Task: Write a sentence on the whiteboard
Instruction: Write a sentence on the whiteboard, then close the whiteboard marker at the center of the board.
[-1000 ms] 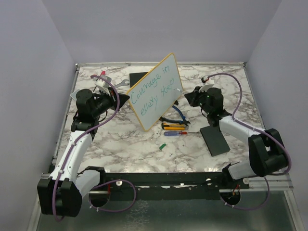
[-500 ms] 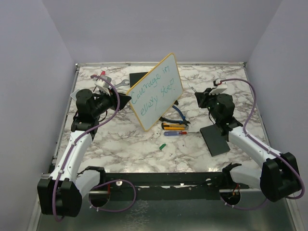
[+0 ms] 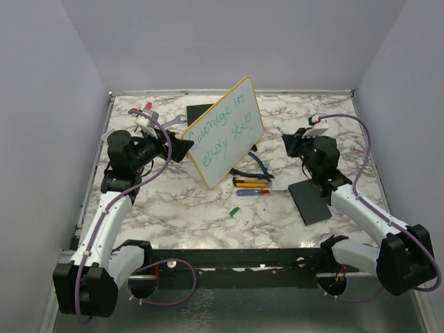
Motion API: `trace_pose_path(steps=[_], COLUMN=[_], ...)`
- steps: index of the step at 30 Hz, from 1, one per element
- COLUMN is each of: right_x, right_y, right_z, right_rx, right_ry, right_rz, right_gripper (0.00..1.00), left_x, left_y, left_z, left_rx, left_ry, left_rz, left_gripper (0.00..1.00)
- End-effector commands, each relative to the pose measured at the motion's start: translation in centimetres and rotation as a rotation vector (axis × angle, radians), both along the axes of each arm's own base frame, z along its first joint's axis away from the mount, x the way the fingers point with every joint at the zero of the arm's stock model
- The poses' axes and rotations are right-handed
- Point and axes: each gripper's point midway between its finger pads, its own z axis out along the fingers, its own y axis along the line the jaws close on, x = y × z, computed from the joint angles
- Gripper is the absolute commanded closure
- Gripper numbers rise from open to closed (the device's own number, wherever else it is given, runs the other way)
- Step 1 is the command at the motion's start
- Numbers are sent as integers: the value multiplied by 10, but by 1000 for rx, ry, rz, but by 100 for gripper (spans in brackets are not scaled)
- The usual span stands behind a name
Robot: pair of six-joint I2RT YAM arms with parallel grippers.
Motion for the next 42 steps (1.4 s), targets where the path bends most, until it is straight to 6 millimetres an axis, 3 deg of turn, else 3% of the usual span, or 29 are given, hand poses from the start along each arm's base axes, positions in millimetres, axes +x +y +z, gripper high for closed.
trace_pose_path(steps=[1, 5, 8, 11, 15, 20, 26, 34, 42], right_x=[-5, -7, -9, -12, -17, -20, -27, -34, -37], right_y=[-7, -8, -9, -9, -11, -9, -6, -7, -5], right_z=[-6, -4, -4, -3, 3, 11, 20, 20, 19], right_rx=[-24, -20, -15, -15, -7, 3, 3, 4, 9], right_ry=[15, 12, 22, 32, 15, -1, -12, -13, -9], right_rz=[-22, -24, -26, -25, -24, -6, 24, 30, 45], right_gripper=[100, 99, 99, 99, 100, 99, 99, 99, 99], left_x=[-4, -4, -1, -9, -22, -39, -71, -110, -146], left_y=[5, 12, 29, 37, 31, 10, -34, -77, -128], left_z=[5, 7, 9, 9, -6, -8, -21, -57, -108], left_rx=[17, 36, 81, 118, 126, 126, 101, 157, 341], left_ry=[-45, -63, -88, -110, -60, -31, 93, 196, 193], left_rz=[31, 78, 191, 238, 219, 166, 14, -83, -182], left_gripper=[9, 7, 7, 7, 8, 9, 13, 18, 23])
